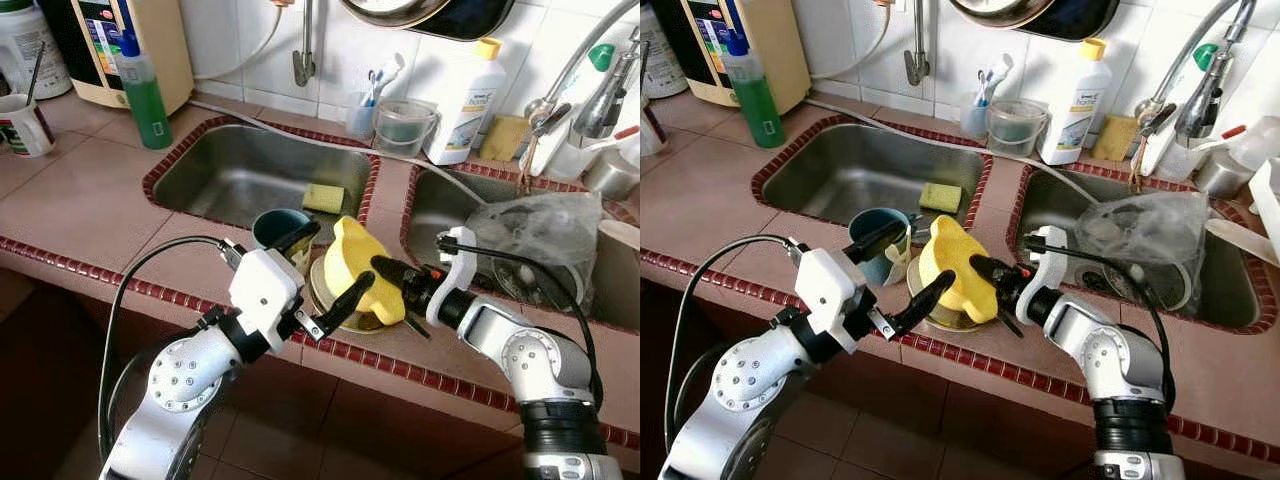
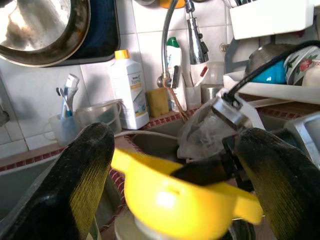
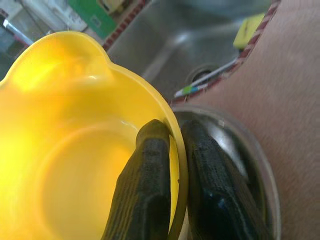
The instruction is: Kitchen organization
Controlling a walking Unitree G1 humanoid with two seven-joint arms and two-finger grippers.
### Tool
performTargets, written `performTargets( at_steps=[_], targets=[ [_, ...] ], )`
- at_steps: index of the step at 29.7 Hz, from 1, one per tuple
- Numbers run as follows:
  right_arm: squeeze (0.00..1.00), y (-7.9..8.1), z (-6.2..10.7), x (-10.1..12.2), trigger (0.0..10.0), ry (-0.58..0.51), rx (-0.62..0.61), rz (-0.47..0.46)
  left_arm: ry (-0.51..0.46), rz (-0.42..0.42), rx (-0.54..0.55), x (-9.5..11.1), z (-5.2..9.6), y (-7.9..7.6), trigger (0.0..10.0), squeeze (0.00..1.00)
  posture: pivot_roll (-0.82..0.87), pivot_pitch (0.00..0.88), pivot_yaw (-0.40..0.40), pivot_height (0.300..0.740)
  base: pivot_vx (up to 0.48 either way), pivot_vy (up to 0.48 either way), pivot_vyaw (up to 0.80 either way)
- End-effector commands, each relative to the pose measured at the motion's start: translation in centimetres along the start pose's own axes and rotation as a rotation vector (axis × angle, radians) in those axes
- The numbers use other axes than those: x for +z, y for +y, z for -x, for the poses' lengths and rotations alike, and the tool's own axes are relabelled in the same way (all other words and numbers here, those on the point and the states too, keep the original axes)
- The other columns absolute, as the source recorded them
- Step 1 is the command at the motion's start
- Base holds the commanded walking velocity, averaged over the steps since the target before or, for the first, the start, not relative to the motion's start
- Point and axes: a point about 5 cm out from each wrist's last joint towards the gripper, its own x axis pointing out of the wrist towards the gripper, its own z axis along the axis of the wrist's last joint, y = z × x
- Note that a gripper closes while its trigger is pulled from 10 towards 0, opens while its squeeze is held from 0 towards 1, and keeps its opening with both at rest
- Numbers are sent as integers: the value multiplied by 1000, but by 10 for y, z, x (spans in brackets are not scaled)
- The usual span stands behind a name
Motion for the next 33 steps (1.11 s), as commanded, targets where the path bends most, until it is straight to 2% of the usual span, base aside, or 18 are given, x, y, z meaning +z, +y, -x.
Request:
performTargets(
  at_steps=[1, 9, 10, 11, 12, 13, 14, 15, 18, 22, 24, 32, 33],
  targets=[
    [0, -1, 1, 8, 0, -32, -1, -3, -2, -7, 5, 0, -1, 1, 10000, 0, -20, 49, -68, 740, 0, 0, 0],
    [0, -3, 4, 13, 0, -73, -6, -15, -6, -8, 10, 1, -2, 4, 10000, 0, -21, 46, -62, 740, 0, 0, 0],
    [0, -3, 5, 17, 980, -96, -2, -17, -7, -5, 13, 1, -2, 5, 10000, 0, -20, 45, -62, 740, 0, 0, 0],
    [0, -3, 6, 18, 1490, -106, 0, -12, -7, -5, 13, 1, -2, 5, 10000, 0, -20, 44, -61, 740, 0, 0, 0],
    [0, -3, 7, 21, 3961, -125, 4, -7, -7, -4, 16, 0, -2, 6, 10000, 0, -20, 44, -61, 740, 0, 0, 0],
    [0, -2, 9, 25, 7725, -147, 4, -2, -7, -2, 21, 0, -1, 7, 10000, 0, -19, 41, -60, 740, 0, 0, 0],
    [0, -2, 11, 29, 10000, -178, 3, 14, -8, 4, 30, 0, -1, 9, 10000, 0, -20, 39, -59, 740, 0, 0, 0],
    [0, 1, 15, 39, 10000, -237, 1, 51, -10, 14, 49, 0, 0, 14, 10000, 0, -22, 38, -56, 740, 0, 0, 0],
    [0, 4, 18, 47, 10000, -283, -7, 106, -10, 14, 64, -1, 0, 18, 10000, 0, -26, 37, -56, 740, 0, 0, 0],
    [0, 12, 21, 62, 10000, -370, -3, 170, -18, 32, 111, -2, -1, 33, 10000, 0, -30, 36, -52, 740, 0, 0, 0],
    [0, 17, 22, 72, 10000, -440, -25, 246, -14, 28, 131, -3, -2, 42, 10000, 0, -32, 34, -49, 740, 0, 0, 0],
    [0, 24, 22, 89, 10000, -592, -109, 355, -9, 12, 187, -5, -7, 61, 10000, 0, -36, 29, -41, 740, 0, 0, 0],
    [0, 28, 23, 92, 10000, -641, -136, 420, -8, 12, 209, -6, -8, 66, 10000, 0, -37, 27, -38, 740, 0, 0, 0]
  ],
)
